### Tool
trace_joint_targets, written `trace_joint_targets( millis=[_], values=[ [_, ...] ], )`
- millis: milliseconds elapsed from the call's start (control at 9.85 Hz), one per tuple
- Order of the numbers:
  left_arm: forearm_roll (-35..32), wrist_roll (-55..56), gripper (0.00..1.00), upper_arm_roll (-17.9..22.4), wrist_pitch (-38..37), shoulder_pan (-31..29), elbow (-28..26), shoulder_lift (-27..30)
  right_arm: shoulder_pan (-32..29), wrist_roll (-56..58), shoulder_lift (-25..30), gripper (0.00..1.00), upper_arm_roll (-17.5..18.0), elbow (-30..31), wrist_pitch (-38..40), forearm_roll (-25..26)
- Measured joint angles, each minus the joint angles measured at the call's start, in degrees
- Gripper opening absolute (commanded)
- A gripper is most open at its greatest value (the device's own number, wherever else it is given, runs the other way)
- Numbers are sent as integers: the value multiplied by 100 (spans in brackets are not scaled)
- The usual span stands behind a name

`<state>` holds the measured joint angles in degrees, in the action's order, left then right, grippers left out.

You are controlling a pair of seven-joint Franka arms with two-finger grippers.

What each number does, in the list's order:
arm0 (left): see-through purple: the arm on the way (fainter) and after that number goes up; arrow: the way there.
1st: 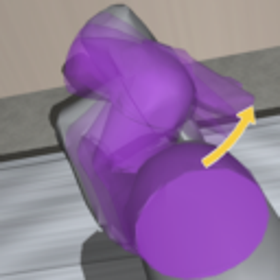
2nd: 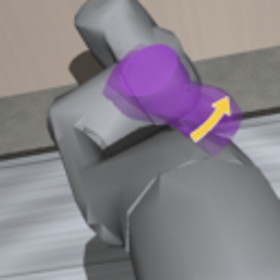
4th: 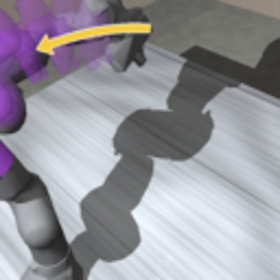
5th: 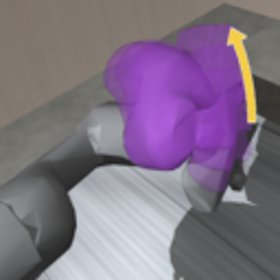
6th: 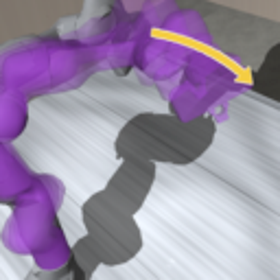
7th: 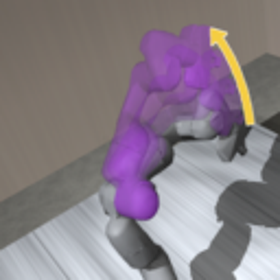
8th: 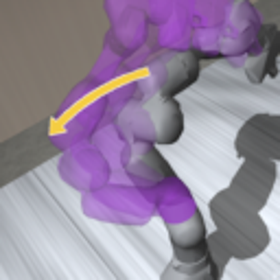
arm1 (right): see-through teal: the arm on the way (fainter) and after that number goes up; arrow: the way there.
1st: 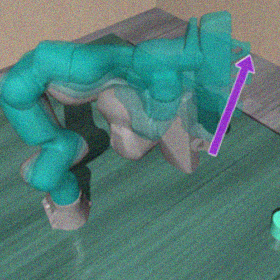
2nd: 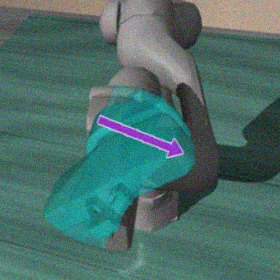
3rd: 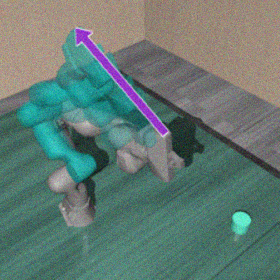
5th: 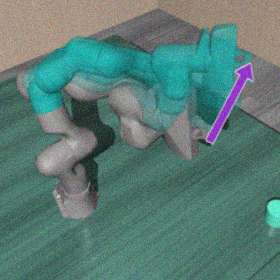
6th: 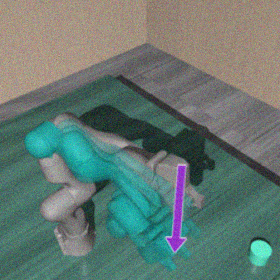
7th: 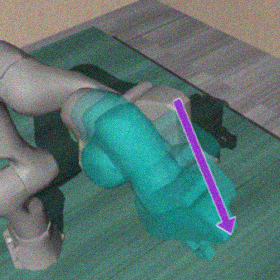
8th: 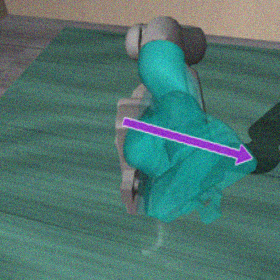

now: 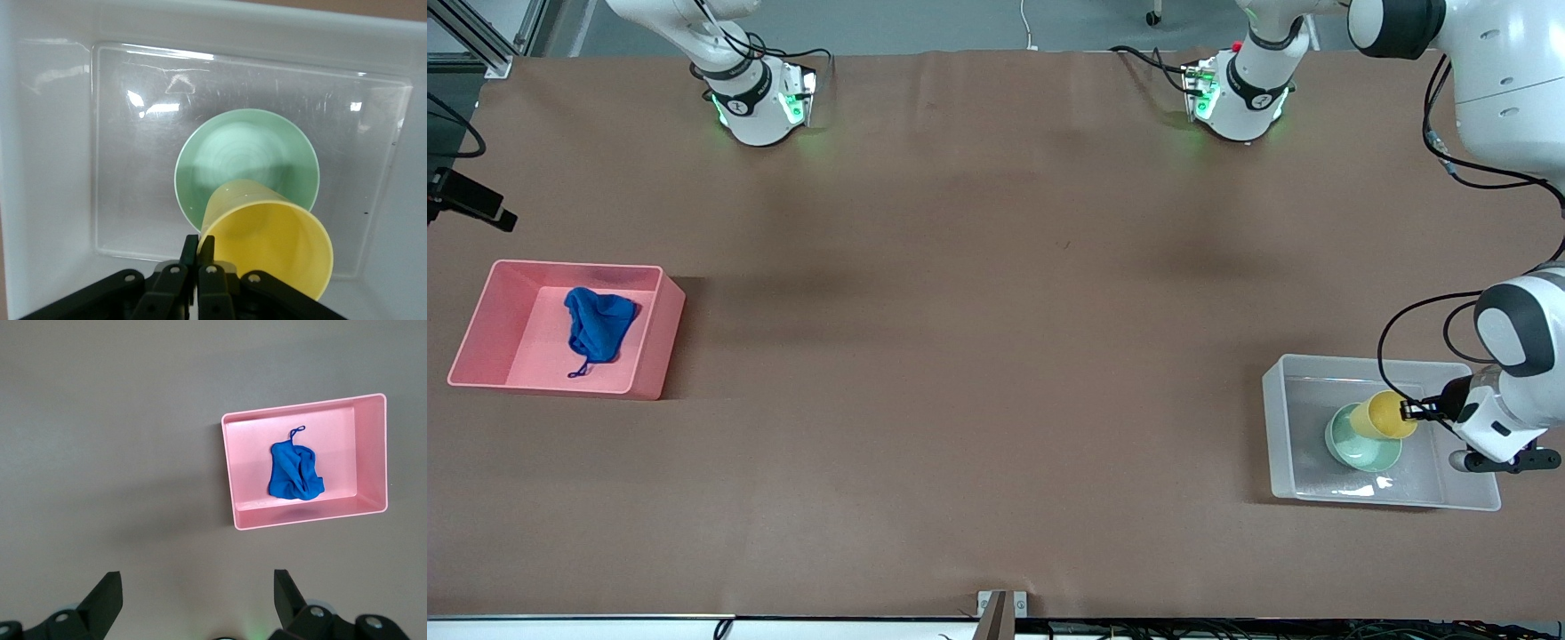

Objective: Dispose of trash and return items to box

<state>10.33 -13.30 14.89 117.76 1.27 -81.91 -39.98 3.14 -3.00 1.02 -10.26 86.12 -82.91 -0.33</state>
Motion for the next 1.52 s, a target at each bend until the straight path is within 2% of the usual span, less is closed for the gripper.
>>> trace_joint_targets(
  millis=[102,203,305,406,711,914,1016,1219,1523],
  values=[
    [0,0,15,2,134,-4,2,-74,11,0,48,100,0,-5,-52,0],
    [2,0,63,5,240,-10,3,-158,23,0,63,100,1,-5,-88,0],
    [4,0,92,8,290,-12,7,-205,34,1,62,100,1,-3,-88,0],
    [6,1,100,10,312,-12,17,-214,40,1,62,100,1,-3,-88,0],
    [31,7,100,15,362,-6,247,34,45,1,62,100,1,0,-88,0],
    [30,7,100,-153,158,9,230,769,60,1,59,100,2,6,-88,0],
    [-87,9,100,-294,-106,14,37,1320,64,1,58,100,1,9,-87,0],
    [-695,312,99,-710,-361,1,-930,2725,72,1,53,100,-2,15,-62,1],
    [-872,934,100,-1215,-682,22,-2692,4883,76,1,51,100,-13,24,-31,2]
  ],
)
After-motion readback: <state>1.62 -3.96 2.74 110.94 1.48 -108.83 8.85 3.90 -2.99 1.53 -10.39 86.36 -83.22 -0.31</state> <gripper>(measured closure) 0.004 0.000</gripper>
